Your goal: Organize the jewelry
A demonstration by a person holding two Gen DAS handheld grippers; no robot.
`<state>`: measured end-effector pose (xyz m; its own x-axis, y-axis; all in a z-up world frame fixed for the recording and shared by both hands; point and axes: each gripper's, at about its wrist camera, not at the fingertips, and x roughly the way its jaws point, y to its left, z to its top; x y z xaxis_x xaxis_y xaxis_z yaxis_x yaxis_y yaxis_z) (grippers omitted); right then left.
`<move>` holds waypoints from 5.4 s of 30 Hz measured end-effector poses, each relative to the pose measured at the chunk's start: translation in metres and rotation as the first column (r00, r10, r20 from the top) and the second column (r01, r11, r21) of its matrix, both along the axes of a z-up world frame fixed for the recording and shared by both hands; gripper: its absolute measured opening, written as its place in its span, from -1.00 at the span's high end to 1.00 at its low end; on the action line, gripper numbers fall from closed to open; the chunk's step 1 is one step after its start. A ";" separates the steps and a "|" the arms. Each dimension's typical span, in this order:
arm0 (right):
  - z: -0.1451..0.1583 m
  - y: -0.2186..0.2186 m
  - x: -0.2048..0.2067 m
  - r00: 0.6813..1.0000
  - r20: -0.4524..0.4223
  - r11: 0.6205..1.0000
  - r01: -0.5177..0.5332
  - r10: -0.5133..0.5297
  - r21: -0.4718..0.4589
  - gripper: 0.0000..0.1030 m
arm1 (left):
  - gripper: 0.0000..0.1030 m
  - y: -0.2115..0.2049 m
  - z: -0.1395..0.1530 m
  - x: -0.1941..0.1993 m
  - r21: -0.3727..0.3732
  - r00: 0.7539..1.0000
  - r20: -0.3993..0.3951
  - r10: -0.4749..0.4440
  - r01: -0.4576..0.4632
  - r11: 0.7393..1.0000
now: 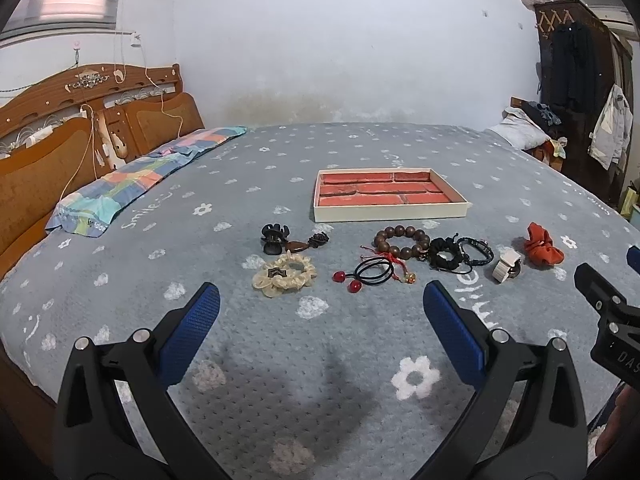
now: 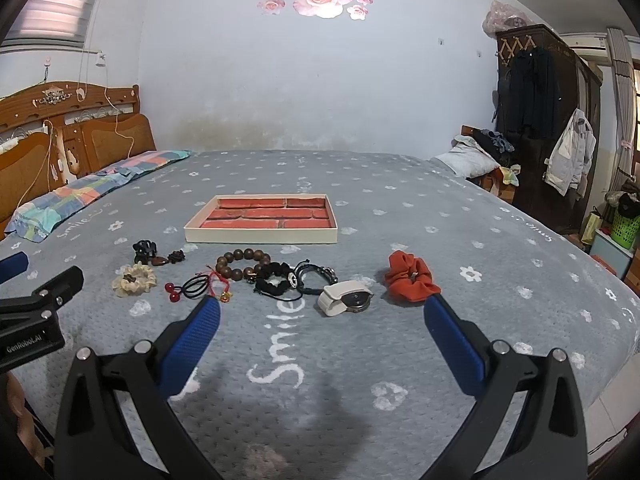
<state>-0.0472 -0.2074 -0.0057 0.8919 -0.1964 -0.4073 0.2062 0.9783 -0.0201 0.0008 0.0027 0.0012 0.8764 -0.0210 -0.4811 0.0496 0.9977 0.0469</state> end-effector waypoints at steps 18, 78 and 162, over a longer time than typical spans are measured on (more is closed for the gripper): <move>0.000 -0.003 0.000 1.000 0.004 1.000 -0.002 0.002 -0.005 -0.93 | -0.91 0.001 0.001 -0.003 0.001 1.000 0.007 0.003 -0.003 1.000; -0.017 0.005 0.015 1.000 0.008 0.999 -0.024 0.025 -0.040 -0.93 | -0.91 -0.001 -0.014 0.014 0.017 1.000 -0.004 0.000 0.000 1.000; -0.102 -0.047 0.168 0.954 -0.298 0.996 0.045 -0.021 0.072 -0.27 | -0.55 -0.064 -0.106 0.175 0.034 0.953 -0.261 -0.155 0.170 0.985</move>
